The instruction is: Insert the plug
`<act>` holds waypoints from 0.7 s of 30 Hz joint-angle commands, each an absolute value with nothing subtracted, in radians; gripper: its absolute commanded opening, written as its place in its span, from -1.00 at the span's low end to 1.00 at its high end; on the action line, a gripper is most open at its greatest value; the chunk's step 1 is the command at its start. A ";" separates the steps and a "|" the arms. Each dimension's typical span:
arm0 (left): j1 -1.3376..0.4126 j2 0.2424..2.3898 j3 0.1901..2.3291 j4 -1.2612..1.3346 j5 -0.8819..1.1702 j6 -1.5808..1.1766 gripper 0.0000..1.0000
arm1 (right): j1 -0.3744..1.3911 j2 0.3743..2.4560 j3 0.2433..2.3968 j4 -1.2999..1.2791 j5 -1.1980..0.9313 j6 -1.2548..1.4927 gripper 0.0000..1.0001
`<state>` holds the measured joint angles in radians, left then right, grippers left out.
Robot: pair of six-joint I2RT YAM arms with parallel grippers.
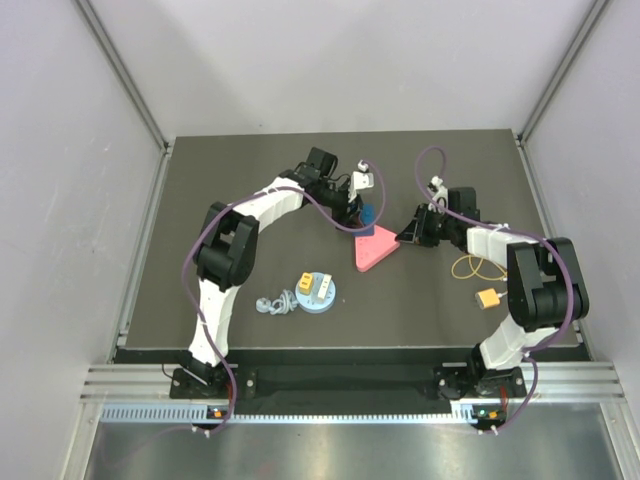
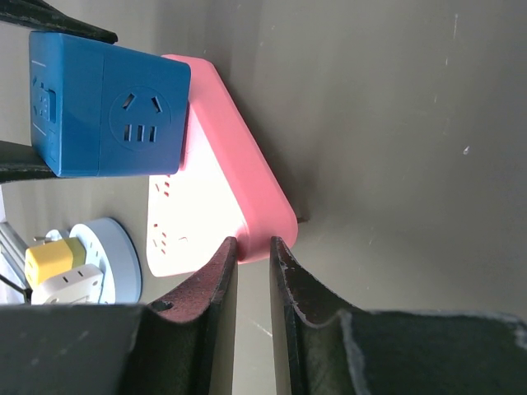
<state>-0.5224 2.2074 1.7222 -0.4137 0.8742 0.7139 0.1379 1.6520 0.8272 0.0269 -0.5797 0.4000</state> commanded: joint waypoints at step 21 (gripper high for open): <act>-0.595 2.376 1.602 -0.736 0.838 0.673 -1.00 | 0.221 1.684 0.813 -0.015 -0.598 0.345 -0.85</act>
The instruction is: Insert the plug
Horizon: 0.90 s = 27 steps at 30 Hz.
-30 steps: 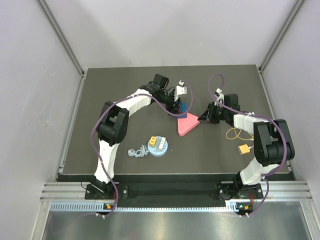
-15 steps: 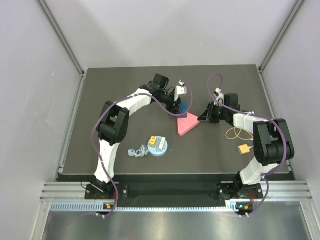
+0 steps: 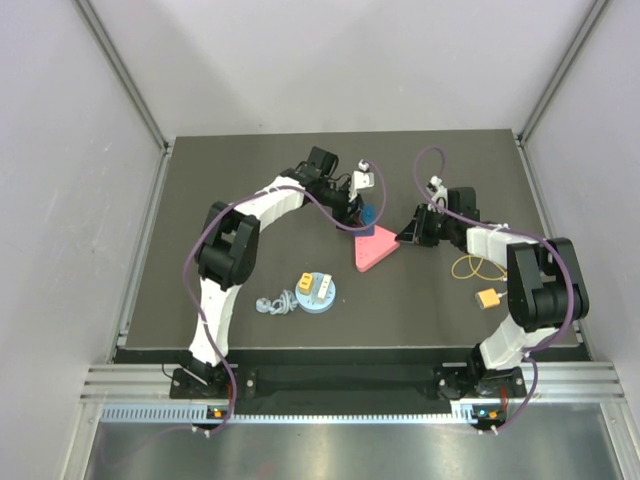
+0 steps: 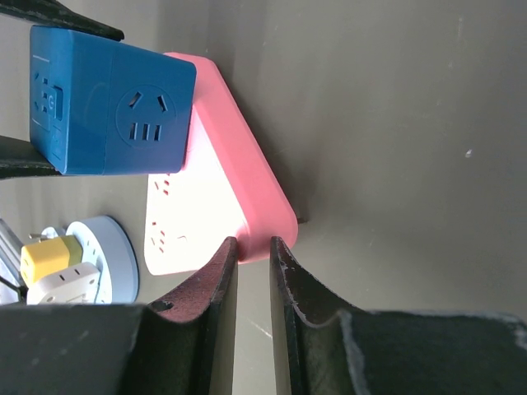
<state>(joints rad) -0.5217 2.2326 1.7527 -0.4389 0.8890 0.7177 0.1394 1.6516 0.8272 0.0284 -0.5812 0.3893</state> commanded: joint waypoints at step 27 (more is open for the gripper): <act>-0.623 2.148 1.200 -0.217 0.848 0.350 -1.00 | 0.262 1.715 0.813 0.044 -0.716 0.285 -0.81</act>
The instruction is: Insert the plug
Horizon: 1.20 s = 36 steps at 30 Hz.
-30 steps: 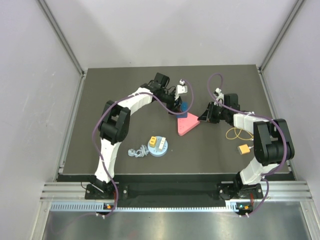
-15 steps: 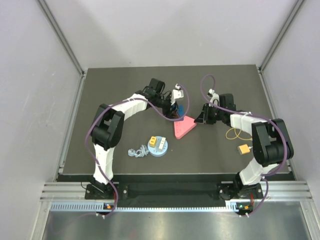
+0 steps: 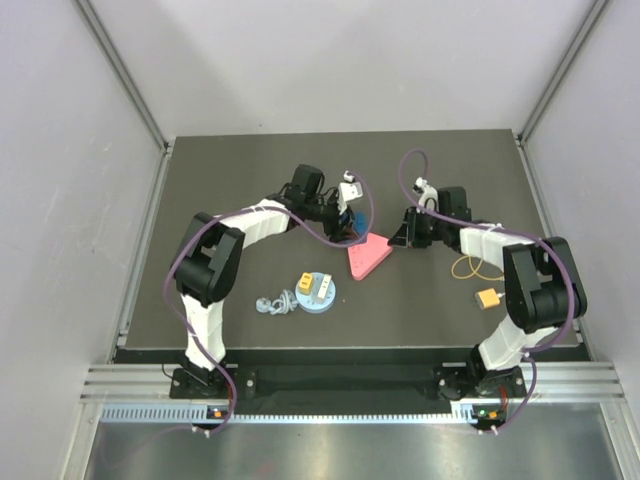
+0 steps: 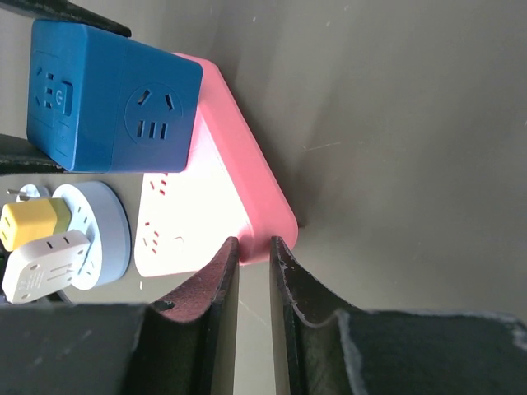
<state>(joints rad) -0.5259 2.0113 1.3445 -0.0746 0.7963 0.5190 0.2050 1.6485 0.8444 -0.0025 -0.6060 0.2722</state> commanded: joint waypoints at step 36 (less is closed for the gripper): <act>-0.607 2.039 1.239 -0.337 0.815 0.377 0.27 | 0.252 1.667 0.802 -0.038 -0.650 0.235 -0.48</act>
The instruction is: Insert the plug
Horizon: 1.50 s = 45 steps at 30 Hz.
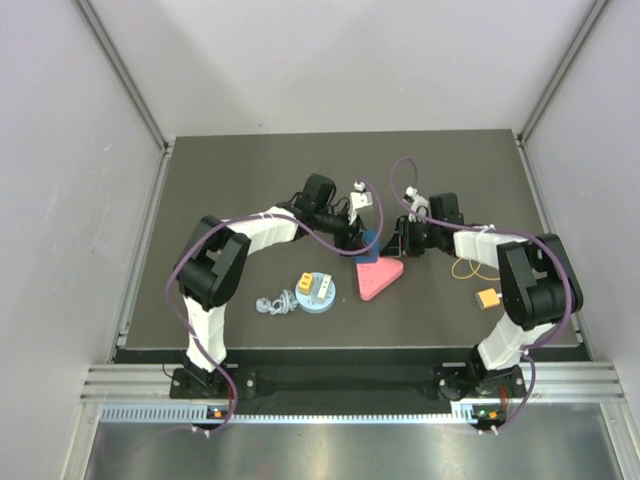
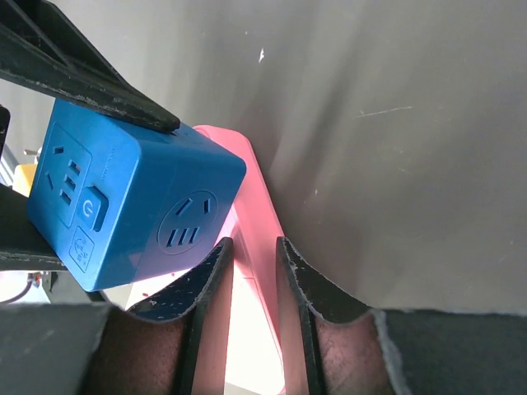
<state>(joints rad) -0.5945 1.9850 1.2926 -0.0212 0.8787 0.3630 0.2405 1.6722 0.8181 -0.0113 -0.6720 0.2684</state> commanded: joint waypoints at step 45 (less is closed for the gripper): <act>-0.653 1.878 1.069 -0.063 0.706 0.241 0.33 | 0.472 1.137 0.256 0.339 -0.048 1.276 0.19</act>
